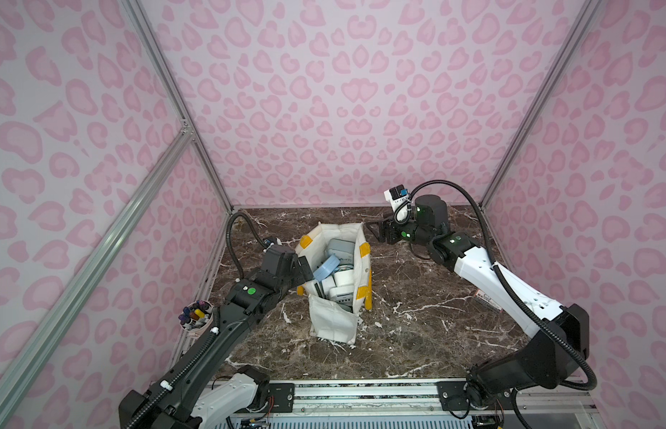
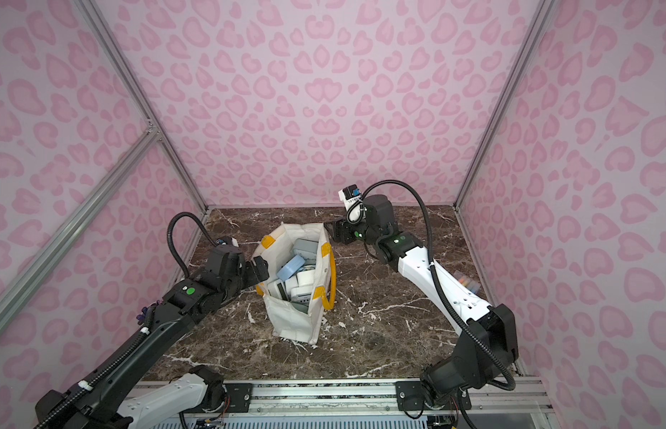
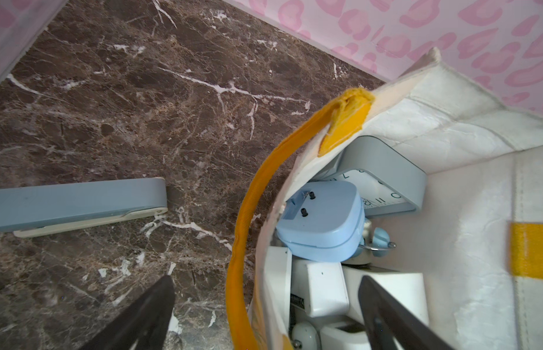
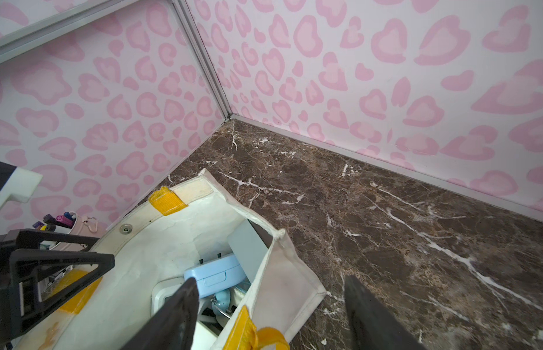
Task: Take the alarm clock out of the canvas bag
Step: Pick up the canvas bag from the center of the board.
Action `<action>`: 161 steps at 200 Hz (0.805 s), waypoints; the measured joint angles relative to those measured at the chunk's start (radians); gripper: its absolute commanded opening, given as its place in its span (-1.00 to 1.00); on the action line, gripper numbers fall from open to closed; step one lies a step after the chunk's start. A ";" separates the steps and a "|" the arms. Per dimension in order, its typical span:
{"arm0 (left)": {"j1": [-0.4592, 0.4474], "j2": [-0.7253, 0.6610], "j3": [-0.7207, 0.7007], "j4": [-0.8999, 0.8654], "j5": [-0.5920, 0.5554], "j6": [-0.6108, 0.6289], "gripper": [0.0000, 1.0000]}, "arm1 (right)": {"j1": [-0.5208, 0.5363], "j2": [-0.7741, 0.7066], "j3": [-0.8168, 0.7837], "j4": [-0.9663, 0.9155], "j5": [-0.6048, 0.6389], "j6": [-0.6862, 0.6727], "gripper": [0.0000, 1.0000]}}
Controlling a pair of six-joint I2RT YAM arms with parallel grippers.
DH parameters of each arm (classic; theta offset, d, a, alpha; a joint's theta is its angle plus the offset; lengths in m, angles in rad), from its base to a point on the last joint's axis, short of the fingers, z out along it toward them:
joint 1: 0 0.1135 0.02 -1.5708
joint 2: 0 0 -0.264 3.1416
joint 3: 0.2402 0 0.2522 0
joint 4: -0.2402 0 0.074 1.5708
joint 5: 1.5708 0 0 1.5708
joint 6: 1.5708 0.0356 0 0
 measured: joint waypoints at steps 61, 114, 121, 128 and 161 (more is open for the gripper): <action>0.000 0.069 0.046 -0.015 0.047 -0.011 0.17 | 0.000 -0.005 -0.008 -0.008 0.009 -0.019 0.50; 0.001 0.135 0.096 -0.002 0.050 -0.010 -0.90 | 0.010 -0.016 -0.008 -0.014 -0.003 -0.044 0.51; 0.001 0.148 0.105 0.003 0.052 -0.009 -0.92 | 0.012 -0.018 -0.008 -0.014 -0.006 -0.046 0.51; 0.002 0.162 0.115 0.007 0.052 -0.003 -0.92 | 0.013 -0.018 -0.007 -0.016 -0.010 -0.048 0.50; 0.011 0.231 0.164 0.037 0.052 -0.004 -0.92 | 0.013 -0.018 -0.004 -0.030 -0.012 -0.055 0.51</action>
